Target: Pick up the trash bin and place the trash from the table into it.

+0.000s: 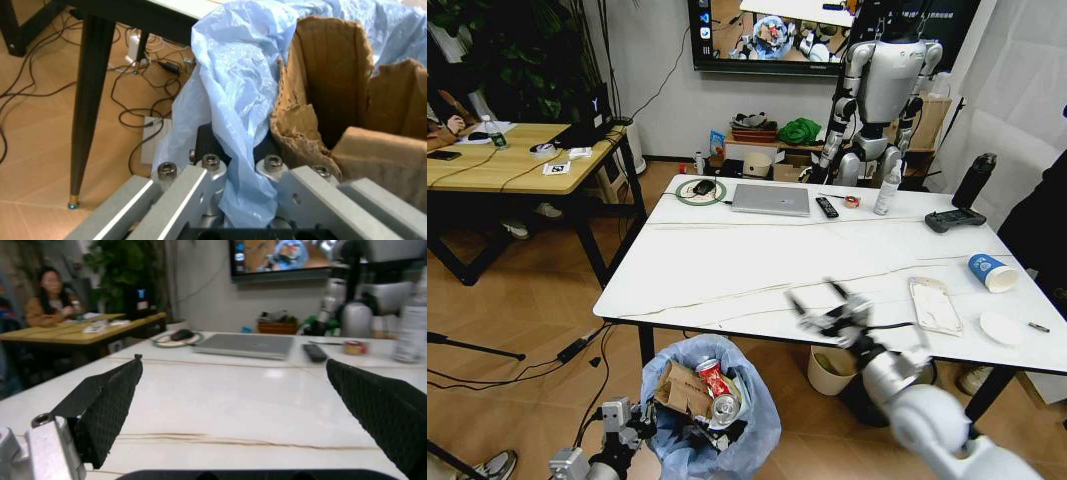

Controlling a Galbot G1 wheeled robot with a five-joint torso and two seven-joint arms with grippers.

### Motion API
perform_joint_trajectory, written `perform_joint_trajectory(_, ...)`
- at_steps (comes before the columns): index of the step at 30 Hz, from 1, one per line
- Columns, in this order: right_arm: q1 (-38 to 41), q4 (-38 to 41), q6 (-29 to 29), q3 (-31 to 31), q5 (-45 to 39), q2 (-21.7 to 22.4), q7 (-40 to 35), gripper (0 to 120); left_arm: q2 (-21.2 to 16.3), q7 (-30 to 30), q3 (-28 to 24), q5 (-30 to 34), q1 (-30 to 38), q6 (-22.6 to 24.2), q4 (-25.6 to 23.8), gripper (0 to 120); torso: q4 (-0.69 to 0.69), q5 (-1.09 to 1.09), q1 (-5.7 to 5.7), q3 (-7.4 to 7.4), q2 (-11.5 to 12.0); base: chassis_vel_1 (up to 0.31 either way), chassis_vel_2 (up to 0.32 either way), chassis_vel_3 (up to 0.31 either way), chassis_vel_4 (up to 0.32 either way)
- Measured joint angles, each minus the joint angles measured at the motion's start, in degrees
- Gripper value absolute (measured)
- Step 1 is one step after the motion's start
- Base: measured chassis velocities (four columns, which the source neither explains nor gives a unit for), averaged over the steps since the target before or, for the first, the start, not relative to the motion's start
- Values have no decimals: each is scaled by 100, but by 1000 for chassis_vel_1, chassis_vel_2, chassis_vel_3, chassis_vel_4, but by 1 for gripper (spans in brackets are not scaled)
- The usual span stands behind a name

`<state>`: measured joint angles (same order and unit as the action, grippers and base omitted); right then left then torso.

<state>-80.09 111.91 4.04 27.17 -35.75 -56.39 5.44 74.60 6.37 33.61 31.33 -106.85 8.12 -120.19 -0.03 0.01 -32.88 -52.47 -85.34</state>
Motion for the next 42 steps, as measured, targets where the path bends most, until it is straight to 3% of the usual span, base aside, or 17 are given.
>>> perform_joint_trajectory(6,-151,-818,639,1263,228,-764,785,100,-116,26,-69,43,-4,-37,49,0,2,-1,0,0,0,0,0,0,0)
perform_joint_trajectory(8,-187,-872,714,1357,228,-839,807,100,-121,31,-77,46,-8,-43,51,0,3,-2,0,0,0,0,0,0,0)
perform_joint_trajectory(12,-424,-1240,1051,2073,256,-1445,1420,100,-148,53,-92,56,-12,-75,83,0,2,1,0,0,0,0,0,0,0)
perform_joint_trajectory(18,-694,-1358,1172,2615,446,-2075,1732,100,-105,71,-127,53,-18,-130,199,0,2,-3,0,0,0,0,0,0,0)
perform_joint_trajectory(28,-693,-1662,1442,2639,582,-2484,1915,100,35,108,-109,-7,-89,-227,238,0,3,-2,0,0,0,0,0,0,0)
perform_joint_trajectory(42,-591,-1934,1555,2558,512,-2590,2121,100,198,130,-80,-69,-115,-274,250,0,3,-2,0,0,0,0,0,0,0)
